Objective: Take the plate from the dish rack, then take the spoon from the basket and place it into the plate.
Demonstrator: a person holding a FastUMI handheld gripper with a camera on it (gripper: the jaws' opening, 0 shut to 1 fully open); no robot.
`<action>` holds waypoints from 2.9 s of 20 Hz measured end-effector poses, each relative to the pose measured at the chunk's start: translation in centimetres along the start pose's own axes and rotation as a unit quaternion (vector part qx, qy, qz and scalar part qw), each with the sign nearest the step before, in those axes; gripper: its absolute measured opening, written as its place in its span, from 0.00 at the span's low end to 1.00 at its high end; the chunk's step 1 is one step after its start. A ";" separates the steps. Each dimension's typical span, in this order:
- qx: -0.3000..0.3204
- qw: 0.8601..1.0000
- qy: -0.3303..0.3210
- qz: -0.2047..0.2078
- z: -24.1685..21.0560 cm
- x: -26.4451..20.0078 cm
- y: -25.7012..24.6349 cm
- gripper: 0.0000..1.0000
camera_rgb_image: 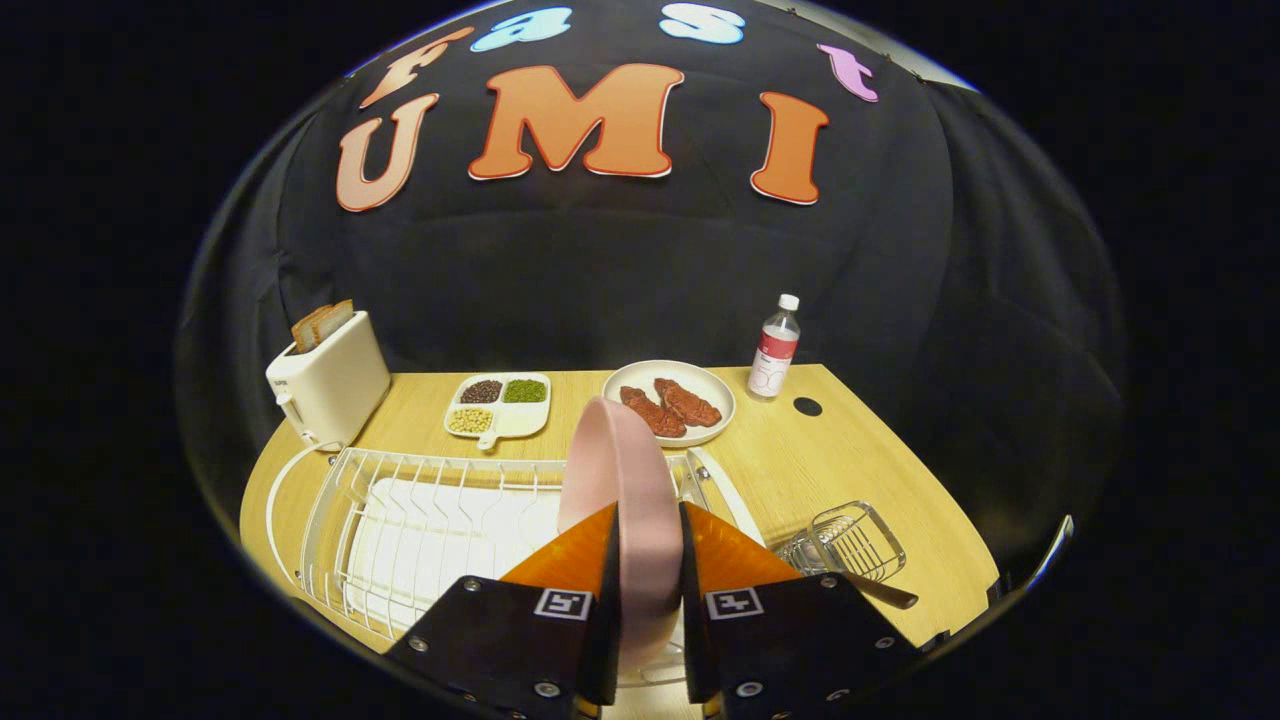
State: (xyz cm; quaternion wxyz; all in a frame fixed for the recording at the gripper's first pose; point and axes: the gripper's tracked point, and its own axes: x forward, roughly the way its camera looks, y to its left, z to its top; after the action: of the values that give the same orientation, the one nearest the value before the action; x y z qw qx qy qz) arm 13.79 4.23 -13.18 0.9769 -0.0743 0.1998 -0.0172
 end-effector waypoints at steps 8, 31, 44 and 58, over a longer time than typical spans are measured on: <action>-0.019 0.998 -0.028 -0.045 3.1 -0.5 -1.8 0.18; 0.046 0.998 -0.017 0.039 -0.6 -12.7 -3.9 0.18; 0.107 0.990 0.064 0.070 -12.9 -18.0 -5.4 0.18; 0.232 0.956 0.119 0.134 -19.9 -15.3 -1.2 0.18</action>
State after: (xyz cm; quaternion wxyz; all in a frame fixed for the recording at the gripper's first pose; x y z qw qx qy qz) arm -8.17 1.27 -25.18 0.9299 0.1840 0.3128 0.0594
